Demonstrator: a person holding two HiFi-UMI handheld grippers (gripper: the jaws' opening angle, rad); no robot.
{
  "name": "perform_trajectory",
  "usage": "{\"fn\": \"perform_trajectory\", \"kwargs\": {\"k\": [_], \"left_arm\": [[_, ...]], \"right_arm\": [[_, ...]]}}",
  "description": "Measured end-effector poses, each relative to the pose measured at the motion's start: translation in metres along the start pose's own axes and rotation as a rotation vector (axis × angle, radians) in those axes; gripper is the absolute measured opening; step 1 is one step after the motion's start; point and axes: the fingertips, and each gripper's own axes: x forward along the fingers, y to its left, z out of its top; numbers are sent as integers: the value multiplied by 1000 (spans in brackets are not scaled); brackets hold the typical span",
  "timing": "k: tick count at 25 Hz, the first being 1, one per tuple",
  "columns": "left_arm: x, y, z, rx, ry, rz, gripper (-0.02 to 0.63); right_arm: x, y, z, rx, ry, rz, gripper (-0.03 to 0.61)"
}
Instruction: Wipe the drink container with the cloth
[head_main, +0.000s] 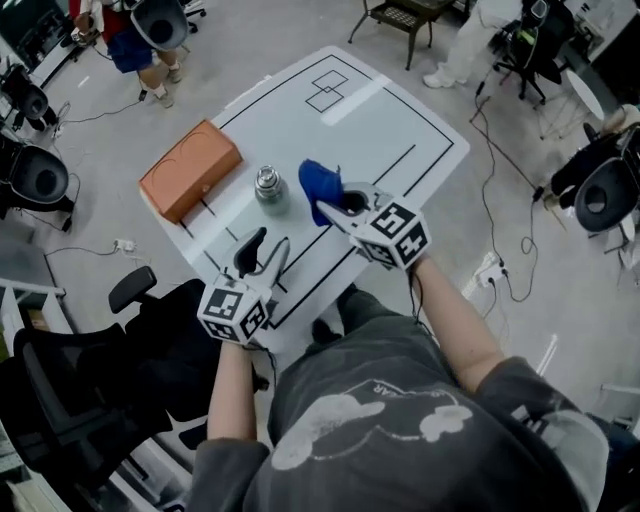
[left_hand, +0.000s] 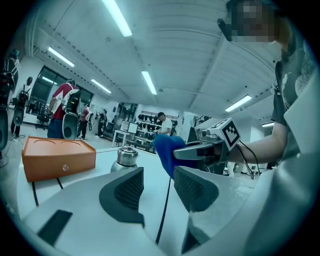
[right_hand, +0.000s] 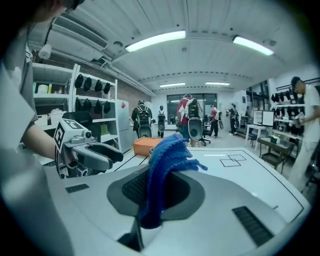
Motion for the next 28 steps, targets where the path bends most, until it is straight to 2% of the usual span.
{"fn": "perform_trajectory", "kwargs": {"k": [4, 8, 14, 23, 28], "left_arm": [[2, -14, -11, -40, 4, -6, 141], [1, -20, -14, -53, 11, 10, 92], [6, -31, -15, -51, 18, 32, 73], [12, -68, -30, -67, 64, 122, 12], [5, -97, -41, -8, 107, 185, 5]], "right_arm": [[-26, 10, -17, 13, 16, -52, 46], [-39, 15, -19, 8, 19, -66, 46], [-52, 15, -28, 3, 22, -46, 46], [-90, 17, -52, 28, 39, 17, 46], [-106, 34, -66, 28, 39, 53, 46]]}}
